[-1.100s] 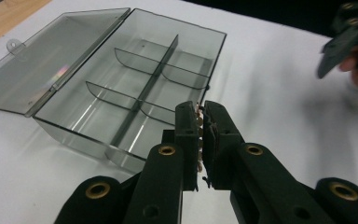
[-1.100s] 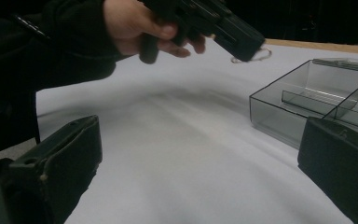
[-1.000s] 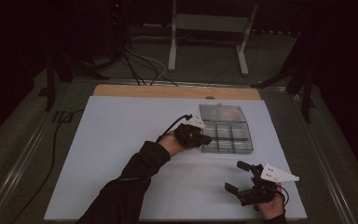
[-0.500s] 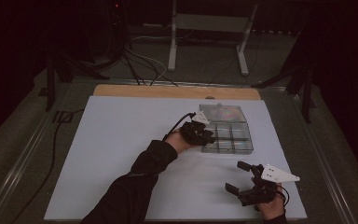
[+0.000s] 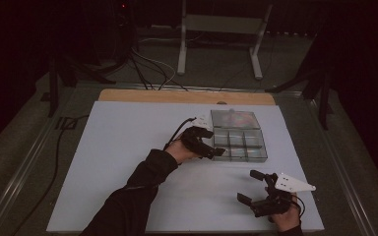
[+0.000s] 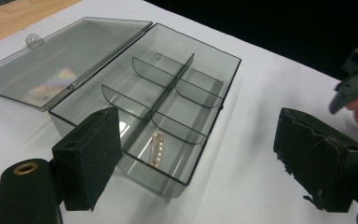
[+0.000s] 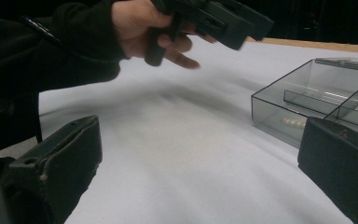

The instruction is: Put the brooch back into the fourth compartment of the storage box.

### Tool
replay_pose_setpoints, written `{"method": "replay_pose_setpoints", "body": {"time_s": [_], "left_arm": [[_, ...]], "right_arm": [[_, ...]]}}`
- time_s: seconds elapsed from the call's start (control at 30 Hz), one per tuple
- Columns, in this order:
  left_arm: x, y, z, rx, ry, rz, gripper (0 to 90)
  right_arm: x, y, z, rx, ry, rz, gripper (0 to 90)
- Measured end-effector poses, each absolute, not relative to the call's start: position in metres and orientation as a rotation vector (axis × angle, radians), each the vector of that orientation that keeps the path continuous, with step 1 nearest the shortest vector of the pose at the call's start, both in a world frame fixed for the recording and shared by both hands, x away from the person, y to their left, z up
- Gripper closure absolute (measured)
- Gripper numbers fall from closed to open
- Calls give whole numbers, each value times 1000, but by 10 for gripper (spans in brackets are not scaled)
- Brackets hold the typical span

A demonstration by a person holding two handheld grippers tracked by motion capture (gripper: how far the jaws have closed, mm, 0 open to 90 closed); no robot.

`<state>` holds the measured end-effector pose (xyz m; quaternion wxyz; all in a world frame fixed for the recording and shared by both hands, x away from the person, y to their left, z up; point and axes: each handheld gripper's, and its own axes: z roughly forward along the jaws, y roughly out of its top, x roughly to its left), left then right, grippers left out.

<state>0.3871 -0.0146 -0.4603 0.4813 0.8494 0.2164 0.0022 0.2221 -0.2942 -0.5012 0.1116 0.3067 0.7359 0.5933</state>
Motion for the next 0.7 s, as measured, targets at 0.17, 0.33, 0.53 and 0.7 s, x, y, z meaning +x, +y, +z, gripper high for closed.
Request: {"method": "replay_pose_setpoints", "body": {"time_s": [0.17,0.33,0.53,0.7], "left_arm": [[384,-1,-455,2072,530,4,58],[380,16,-451,2073,508,-13,22],[373,39,-450,2100,496,1,14],[365,63,-447,2106,490,27,14]], "right_arm": [[222,-294,-501,900,2161,1743,0],[223,-294,-502,906,2161,1740,0],[224,-293,-502,911,2163,1735,0],[225,-292,-502,910,2167,1737,0]]}}
